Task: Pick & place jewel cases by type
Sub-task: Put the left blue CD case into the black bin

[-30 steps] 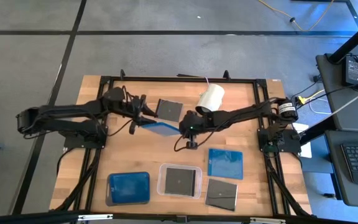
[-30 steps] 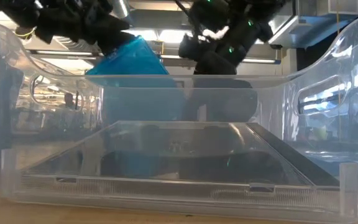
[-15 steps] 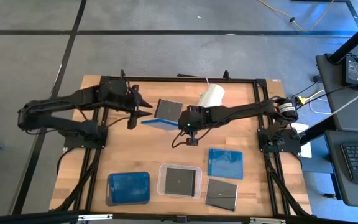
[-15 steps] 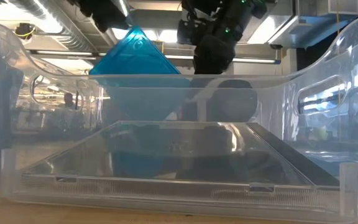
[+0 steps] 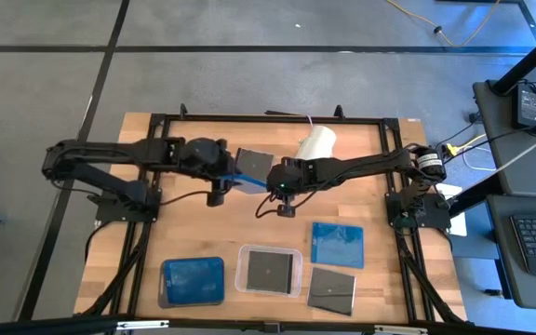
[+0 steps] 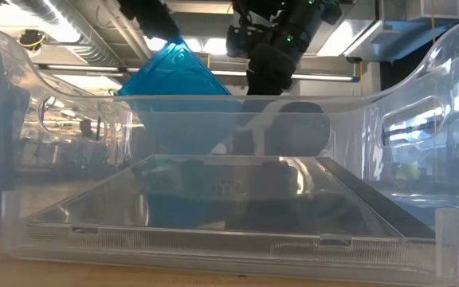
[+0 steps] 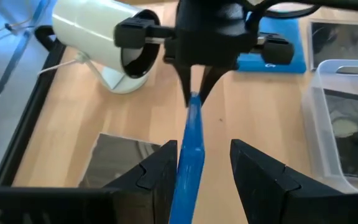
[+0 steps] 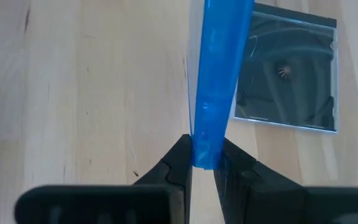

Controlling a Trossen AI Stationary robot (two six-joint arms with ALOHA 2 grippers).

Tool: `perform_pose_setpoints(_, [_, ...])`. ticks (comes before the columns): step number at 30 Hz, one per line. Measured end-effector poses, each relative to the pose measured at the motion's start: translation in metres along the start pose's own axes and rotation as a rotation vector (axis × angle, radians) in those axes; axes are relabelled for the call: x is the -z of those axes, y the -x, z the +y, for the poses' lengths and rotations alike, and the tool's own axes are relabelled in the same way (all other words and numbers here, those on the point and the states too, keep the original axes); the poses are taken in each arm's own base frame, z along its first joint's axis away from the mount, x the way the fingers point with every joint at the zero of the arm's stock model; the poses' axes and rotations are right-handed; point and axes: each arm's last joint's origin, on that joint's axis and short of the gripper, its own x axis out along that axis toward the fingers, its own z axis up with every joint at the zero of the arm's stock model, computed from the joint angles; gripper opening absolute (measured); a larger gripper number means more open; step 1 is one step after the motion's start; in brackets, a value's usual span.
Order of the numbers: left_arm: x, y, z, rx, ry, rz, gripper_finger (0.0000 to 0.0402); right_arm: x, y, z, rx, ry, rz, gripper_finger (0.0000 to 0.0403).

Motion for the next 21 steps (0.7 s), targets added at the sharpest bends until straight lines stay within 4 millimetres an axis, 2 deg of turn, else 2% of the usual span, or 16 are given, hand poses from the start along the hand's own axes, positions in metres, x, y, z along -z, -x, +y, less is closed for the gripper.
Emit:
perform_pose_setpoints(9, [0.007,-0.017,-0.001,0.004,-0.005,0.125,0.0127,0.001,0.000,0.001,-0.002,0.011,0.009,0.0053])
perform_pose_setpoints(21, [0.005,-0.020,-0.002,0.026,-0.018,0.105,0.0045,0.000,0.000,0.001,-0.007,0.016,0.002,0.0053])
